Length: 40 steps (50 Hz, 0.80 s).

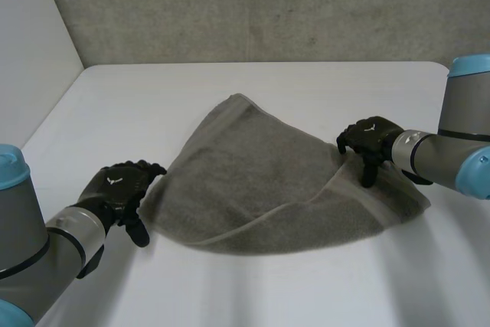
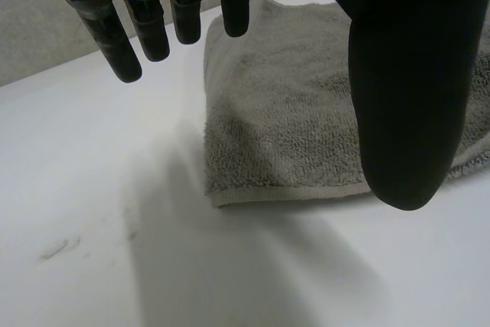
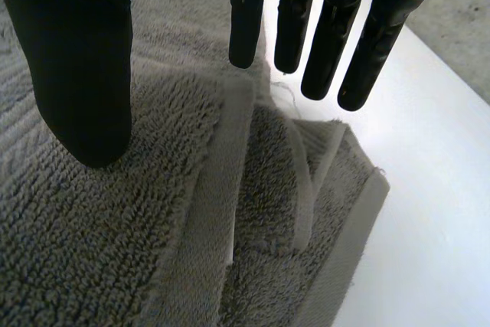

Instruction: Fold the towel.

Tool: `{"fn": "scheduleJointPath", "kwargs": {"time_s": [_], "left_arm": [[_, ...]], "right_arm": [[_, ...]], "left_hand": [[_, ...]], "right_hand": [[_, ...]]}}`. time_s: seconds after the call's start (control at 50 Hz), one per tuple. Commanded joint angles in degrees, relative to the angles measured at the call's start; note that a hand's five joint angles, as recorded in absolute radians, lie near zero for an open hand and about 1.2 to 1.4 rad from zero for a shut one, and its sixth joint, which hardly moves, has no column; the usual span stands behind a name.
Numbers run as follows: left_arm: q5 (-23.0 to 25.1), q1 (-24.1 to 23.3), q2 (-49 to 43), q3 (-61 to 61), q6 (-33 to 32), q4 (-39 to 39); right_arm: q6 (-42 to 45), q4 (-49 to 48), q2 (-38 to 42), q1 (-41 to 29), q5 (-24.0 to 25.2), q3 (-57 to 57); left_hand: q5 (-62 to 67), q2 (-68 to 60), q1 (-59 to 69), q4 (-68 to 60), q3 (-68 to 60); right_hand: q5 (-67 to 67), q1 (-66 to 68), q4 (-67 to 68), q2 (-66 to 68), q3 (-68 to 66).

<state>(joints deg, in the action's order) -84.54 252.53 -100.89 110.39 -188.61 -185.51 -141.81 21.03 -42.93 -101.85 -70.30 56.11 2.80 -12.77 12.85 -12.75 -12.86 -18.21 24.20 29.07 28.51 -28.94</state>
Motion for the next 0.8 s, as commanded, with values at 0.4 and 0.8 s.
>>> {"fn": "scheduleJointPath", "kwargs": {"time_s": [0.4,0.8], "left_arm": [[0.0,0.0,0.0,0.4,0.0,0.1],[0.0,-0.1,0.0,0.4,0.0,0.1]], "right_arm": [[0.0,0.6,-6.3,-1.8,-0.2,0.1],[0.6,0.2,-8.2,-1.8,0.1,8.1]], "left_hand": [[1.1,-1.1,1.1,-1.2,-1.1],[0.9,-1.0,0.9,-1.0,-0.9]], "right_hand": [[-51.8,55.8,50.9,51.5,-51.1],[-23.9,27.9,23.1,23.6,-23.2]]}}
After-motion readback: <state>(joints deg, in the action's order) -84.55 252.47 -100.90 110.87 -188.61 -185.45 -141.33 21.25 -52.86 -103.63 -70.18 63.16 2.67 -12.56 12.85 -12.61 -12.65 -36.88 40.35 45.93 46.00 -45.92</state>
